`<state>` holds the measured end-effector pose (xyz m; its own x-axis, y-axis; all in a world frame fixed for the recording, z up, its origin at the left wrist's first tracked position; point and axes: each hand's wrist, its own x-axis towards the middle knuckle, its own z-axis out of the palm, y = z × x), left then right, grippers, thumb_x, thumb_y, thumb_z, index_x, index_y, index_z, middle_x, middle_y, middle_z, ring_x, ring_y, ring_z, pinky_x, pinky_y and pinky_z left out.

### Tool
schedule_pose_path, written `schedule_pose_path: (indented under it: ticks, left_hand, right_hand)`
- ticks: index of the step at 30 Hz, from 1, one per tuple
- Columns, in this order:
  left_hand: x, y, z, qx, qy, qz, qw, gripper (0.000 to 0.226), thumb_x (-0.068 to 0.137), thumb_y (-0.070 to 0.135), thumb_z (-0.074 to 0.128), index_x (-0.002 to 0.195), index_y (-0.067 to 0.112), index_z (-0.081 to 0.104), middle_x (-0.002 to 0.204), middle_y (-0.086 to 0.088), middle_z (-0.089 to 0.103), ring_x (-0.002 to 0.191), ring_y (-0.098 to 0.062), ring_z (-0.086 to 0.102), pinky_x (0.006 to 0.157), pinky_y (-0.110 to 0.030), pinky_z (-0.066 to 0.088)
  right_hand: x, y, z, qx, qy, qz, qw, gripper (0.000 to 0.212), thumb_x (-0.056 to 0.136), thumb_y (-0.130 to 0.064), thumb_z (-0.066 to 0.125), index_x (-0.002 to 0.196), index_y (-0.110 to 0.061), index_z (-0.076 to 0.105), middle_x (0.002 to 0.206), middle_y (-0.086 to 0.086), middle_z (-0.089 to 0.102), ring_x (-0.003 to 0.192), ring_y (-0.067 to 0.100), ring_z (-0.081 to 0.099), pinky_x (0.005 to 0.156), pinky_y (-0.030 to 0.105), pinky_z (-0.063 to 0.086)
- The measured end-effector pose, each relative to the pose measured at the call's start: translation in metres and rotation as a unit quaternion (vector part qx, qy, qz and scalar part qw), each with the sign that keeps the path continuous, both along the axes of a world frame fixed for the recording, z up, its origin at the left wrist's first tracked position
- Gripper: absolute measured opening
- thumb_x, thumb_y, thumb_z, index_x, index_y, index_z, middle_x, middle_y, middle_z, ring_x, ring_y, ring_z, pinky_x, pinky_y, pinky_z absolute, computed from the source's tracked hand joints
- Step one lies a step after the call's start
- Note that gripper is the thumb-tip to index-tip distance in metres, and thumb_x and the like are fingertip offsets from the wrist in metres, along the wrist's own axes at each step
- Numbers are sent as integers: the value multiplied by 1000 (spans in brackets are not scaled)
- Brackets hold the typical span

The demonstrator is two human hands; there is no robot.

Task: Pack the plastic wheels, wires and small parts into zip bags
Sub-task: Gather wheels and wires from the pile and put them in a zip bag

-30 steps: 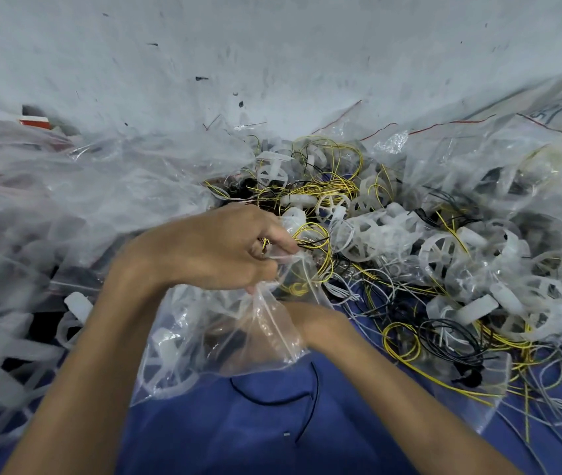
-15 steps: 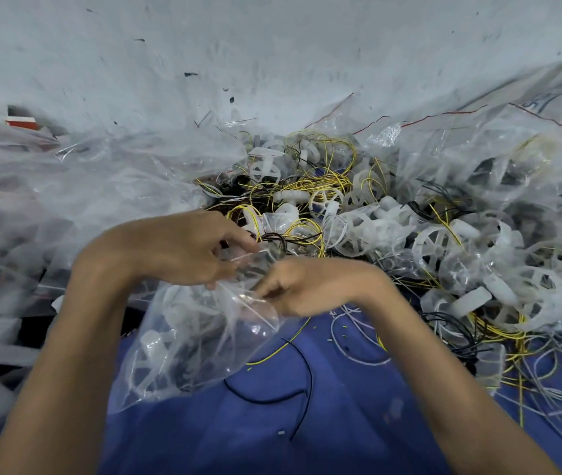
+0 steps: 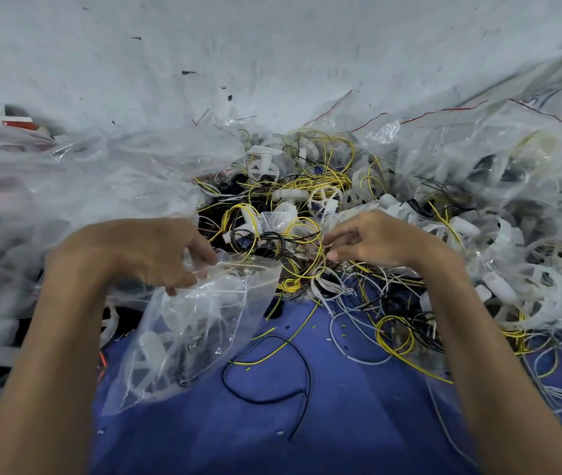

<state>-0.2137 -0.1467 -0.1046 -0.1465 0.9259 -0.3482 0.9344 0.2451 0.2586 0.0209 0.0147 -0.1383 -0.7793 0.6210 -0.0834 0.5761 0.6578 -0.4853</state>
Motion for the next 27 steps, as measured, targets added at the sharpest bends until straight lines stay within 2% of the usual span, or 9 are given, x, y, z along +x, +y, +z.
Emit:
schedule_pose_path:
  ticks: [3,8,13,14,16,18,23,25,27]
  left_hand:
    - [-12,-2,1,13,26,-5,1000,39,80,9,59,109,35,61,60,36,58,46,5,55,48,-9,36]
    - [-21,-7,3,19,-7,25,999,31,74,14,61,98,32,67,72,15,68,52,6,60,47,-6,41]
    - [-28,-5,0,30,22,32,999,25,83,10,59,96,30,69,62,22,61,46,14,52,45,-4,35]
    - [-29,-4,0,28,20,32,999,25,83,10,59,92,32,68,54,22,61,45,13,52,44,-5,35]
    - [-31,-5,-1,23,24,26,999,26,84,11,57,87,36,64,47,29,57,40,10,51,42,-6,33]
    - [-32,-5,-1,23,23,24,999,28,85,12,56,83,40,59,46,34,54,37,8,49,41,-7,32]
    - [-31,-5,0,34,18,16,999,24,86,14,57,85,38,61,48,34,55,40,9,50,44,-5,33]
    - [-28,-5,1,34,27,15,999,22,86,14,57,93,33,65,51,26,60,45,13,51,47,-4,34]
    - [-26,-6,2,30,25,16,999,29,85,10,56,102,31,67,63,20,64,43,10,53,44,-4,34]
  right_hand:
    - [-3,3,-5,-12,-1,-2,1000,32,83,-24,69,114,-14,66,99,3,71,91,10,63,93,31,47]
    - [-11,1,-11,-29,3,18,999,32,82,-20,70,113,-12,66,104,4,70,94,12,64,92,28,49]
    - [-41,-25,-25,-7,8,88,996,16,82,-15,69,98,-14,72,93,-1,71,81,5,61,68,2,40]
    - [-50,-32,-30,-2,1,110,994,16,82,-16,69,98,-14,72,96,-1,70,84,7,61,69,4,41]
    - [-65,-43,-43,26,-30,145,989,19,82,-20,69,100,-13,71,102,2,69,92,14,61,81,20,46]
    - [-72,-48,-54,92,-73,141,983,22,81,-28,69,101,-19,70,105,2,65,98,21,60,79,30,48]
    - [-78,-56,-64,211,-117,108,964,29,76,-21,69,105,-22,64,108,8,58,102,31,56,67,29,36]
    - [-76,-54,-63,186,-113,134,967,25,79,-21,67,104,-20,65,107,6,59,101,29,57,67,29,38]
    - [-73,-47,-58,114,-99,161,975,21,84,-23,65,104,-17,67,105,4,62,101,24,57,76,31,45]
